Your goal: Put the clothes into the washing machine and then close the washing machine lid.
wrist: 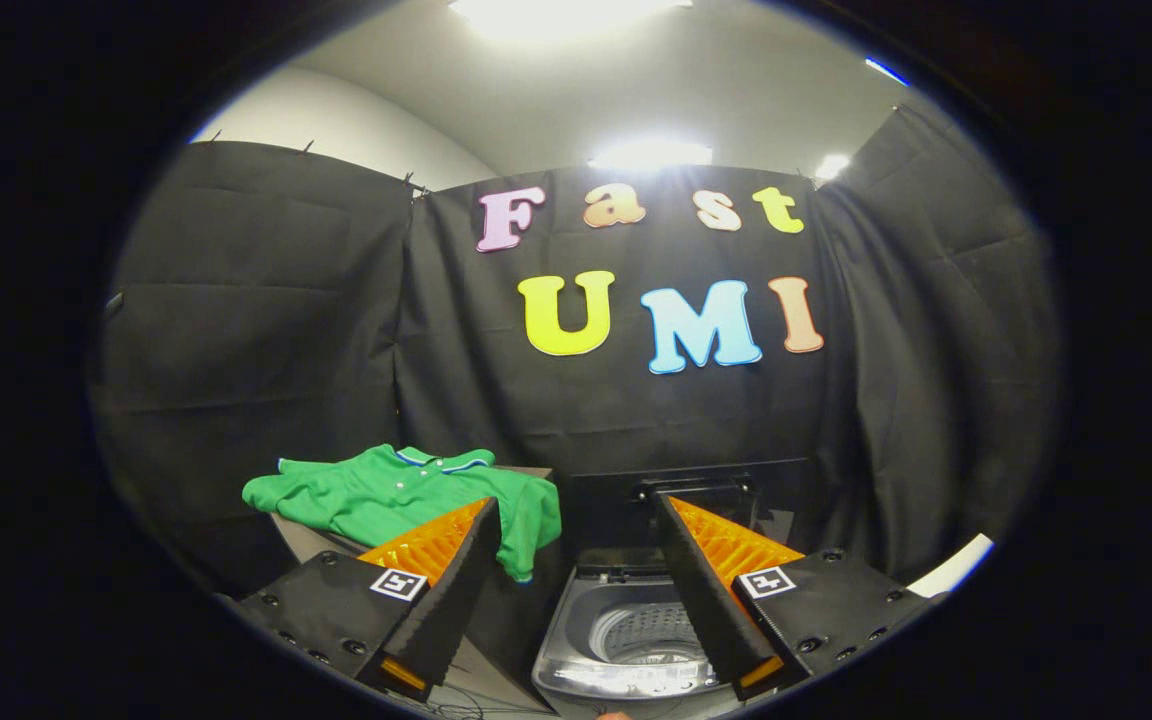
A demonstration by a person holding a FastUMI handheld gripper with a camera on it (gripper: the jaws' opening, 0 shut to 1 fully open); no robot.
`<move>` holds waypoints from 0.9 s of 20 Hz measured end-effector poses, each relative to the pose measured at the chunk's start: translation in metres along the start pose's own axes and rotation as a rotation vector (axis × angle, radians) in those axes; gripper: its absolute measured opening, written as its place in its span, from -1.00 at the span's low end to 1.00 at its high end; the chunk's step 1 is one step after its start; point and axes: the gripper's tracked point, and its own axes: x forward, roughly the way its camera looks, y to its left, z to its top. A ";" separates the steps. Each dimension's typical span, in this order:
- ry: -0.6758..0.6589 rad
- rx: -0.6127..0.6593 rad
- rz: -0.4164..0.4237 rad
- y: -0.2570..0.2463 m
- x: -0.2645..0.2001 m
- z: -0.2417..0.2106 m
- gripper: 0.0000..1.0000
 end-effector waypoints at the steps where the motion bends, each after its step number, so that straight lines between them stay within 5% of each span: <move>1: 0.003 -0.002 0.012 0.008 0.007 0.003 0.94; 18: 0.187 0.023 0.165 0.146 0.108 0.007 0.95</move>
